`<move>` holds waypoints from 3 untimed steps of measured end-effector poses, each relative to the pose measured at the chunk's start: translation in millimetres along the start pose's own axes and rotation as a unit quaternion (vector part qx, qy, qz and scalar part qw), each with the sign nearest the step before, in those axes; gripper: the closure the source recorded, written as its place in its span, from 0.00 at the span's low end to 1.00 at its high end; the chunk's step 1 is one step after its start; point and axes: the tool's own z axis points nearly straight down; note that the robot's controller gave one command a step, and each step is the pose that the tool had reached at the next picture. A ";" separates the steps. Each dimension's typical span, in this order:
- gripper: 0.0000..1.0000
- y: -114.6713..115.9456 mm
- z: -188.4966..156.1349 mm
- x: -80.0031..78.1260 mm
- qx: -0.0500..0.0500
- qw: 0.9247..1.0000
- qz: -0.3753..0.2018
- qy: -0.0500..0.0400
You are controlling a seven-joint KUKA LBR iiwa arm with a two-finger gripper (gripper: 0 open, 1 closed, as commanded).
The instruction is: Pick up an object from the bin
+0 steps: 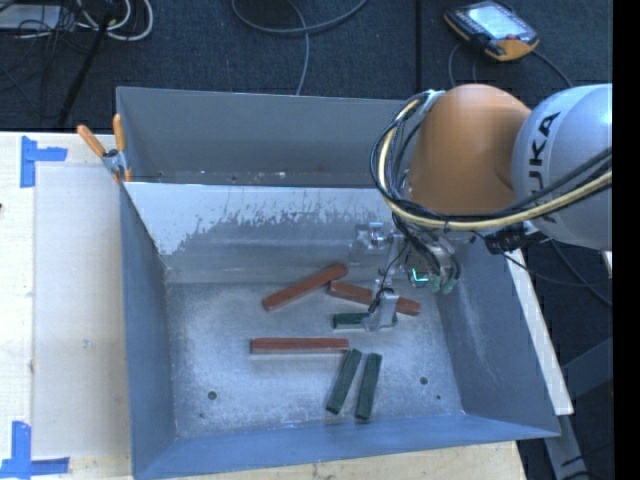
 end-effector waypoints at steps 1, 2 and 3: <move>1.00 -0.2 -4.4 -1.5 0.000 1.000 0.000 -0.004; 0.00 -0.3 -4.4 -1.5 0.000 1.000 0.001 -0.004; 0.00 -0.2 -4.4 -1.5 0.000 1.000 0.001 -0.004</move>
Offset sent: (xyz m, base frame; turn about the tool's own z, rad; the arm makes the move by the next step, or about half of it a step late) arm 0.0000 0.0000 0.0000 0.0000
